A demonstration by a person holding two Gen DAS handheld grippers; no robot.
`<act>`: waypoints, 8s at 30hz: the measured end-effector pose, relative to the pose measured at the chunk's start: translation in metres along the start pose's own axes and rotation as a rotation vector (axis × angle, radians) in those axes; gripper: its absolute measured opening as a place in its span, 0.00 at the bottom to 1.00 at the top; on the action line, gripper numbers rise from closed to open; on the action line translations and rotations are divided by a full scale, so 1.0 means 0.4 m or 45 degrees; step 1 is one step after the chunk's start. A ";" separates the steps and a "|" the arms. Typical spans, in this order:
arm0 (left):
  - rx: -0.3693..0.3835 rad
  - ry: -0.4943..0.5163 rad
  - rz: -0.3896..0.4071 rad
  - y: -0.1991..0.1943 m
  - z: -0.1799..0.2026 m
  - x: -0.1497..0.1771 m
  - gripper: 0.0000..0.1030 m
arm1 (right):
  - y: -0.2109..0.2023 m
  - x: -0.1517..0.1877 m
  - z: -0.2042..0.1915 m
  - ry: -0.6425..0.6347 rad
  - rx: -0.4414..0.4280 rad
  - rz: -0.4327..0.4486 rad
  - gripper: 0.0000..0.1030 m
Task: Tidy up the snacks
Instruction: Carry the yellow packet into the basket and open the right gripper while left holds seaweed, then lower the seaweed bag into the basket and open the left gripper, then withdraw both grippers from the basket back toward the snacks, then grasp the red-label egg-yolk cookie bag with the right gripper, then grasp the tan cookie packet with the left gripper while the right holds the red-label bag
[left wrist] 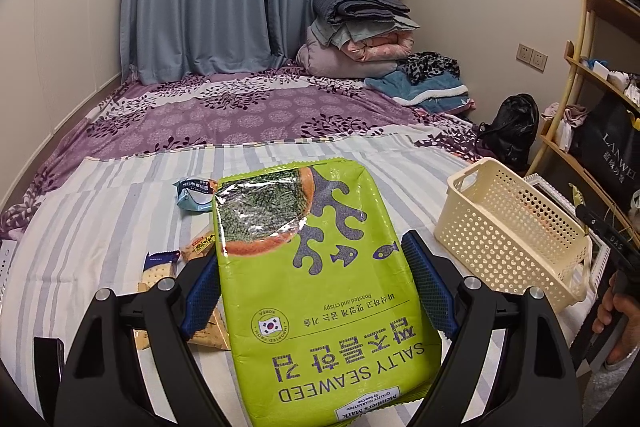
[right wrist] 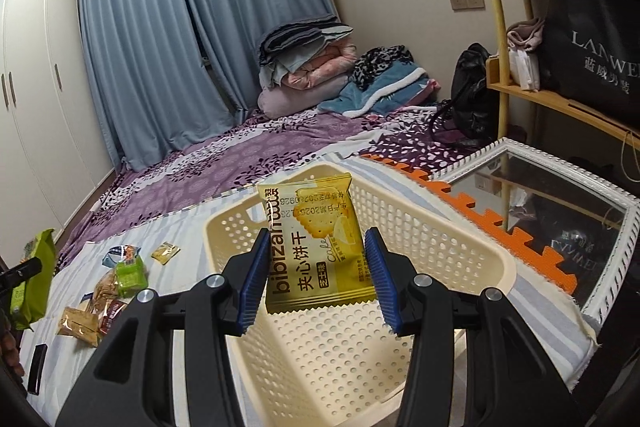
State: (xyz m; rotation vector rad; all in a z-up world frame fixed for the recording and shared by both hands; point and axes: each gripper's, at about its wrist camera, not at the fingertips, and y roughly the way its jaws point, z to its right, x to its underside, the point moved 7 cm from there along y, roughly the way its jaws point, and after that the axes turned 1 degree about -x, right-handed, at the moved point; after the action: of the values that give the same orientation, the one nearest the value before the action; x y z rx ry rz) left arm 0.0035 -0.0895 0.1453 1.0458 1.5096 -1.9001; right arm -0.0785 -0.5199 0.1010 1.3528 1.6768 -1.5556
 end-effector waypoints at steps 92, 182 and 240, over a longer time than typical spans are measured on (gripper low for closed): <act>0.189 0.141 0.066 0.142 0.274 -0.184 0.97 | -0.039 0.003 -0.208 -0.114 -0.101 -0.001 0.95; -0.254 -0.241 -0.336 0.184 -0.377 0.268 0.97 | 0.280 0.387 -0.756 -0.348 -0.580 -0.586 0.52; -0.151 -0.079 -0.463 0.322 -0.243 0.295 0.57 | 0.264 0.314 -0.583 -0.175 -0.504 -0.485 0.52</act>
State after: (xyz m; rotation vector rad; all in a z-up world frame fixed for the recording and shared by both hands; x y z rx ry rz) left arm 0.0589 -0.0206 -0.0341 0.6878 1.8494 -2.0257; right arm 0.0268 -0.2748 0.0006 0.7422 2.0995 -1.3660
